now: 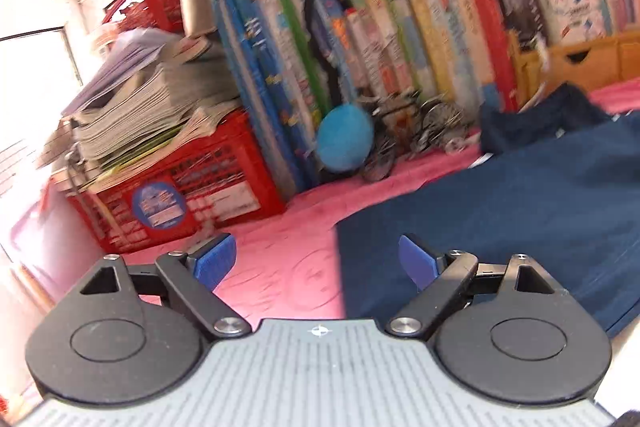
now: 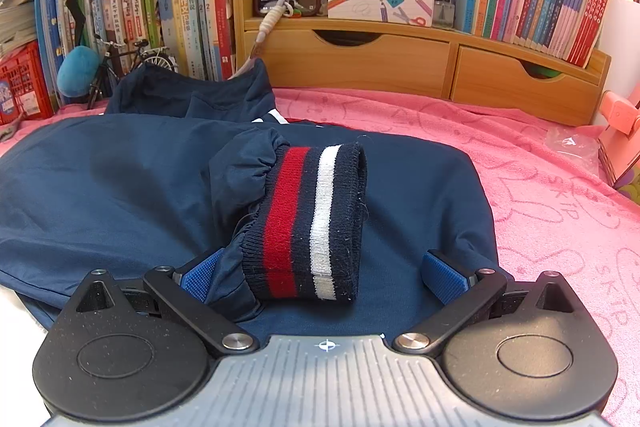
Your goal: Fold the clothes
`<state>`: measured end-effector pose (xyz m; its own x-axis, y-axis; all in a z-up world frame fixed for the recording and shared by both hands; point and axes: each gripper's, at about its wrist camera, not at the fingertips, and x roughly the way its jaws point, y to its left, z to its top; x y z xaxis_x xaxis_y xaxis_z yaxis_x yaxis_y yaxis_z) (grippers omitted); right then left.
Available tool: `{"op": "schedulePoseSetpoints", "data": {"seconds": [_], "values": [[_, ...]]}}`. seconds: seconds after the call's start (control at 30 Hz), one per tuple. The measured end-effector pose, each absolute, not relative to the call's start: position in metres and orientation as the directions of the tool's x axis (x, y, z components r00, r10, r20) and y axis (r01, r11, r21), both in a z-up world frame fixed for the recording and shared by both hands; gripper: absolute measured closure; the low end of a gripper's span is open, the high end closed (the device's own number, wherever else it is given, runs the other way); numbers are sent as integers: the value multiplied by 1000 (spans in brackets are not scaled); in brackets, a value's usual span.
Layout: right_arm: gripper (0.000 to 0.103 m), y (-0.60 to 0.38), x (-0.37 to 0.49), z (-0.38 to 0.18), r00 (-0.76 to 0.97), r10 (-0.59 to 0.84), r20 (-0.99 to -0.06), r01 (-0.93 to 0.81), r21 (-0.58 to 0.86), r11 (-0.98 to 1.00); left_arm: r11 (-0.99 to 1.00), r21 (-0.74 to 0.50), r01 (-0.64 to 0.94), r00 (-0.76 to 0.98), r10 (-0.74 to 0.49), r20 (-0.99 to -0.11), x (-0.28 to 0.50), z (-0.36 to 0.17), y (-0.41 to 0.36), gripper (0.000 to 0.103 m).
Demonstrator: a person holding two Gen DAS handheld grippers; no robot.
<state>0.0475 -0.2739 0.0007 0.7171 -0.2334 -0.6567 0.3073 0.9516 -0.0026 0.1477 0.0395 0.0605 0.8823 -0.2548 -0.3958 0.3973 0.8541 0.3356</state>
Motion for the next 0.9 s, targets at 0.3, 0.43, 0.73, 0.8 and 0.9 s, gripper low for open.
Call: {"op": "schedulePoseSetpoints", "data": {"seconds": [0.3, 0.43, 0.73, 0.8, 0.9], "values": [[0, -274, 48, 1, 717, -230, -658, 309, 5, 951, 775, 440, 454, 857, -245, -453, 171, 23, -9, 6], [0, -274, 47, 1, 717, -231, -658, 311, 6, 950, 790, 488, 371, 880, -131, -457, 182, 11, 22, 6], [0, -274, 47, 1, 718, -228, -658, 308, 6, 951, 834, 511, 208, 908, 29, -418, 188, 17, 81, 13], [0, -274, 47, 1, 718, -228, -658, 308, 6, 951, 855, 468, 223, 911, -13, -411, 178, 29, 80, 16], [0, -274, 47, 1, 718, -229, -657, 308, 5, 951, 882, 401, 246, 915, -75, -397, 164, 46, 78, 16]]}}
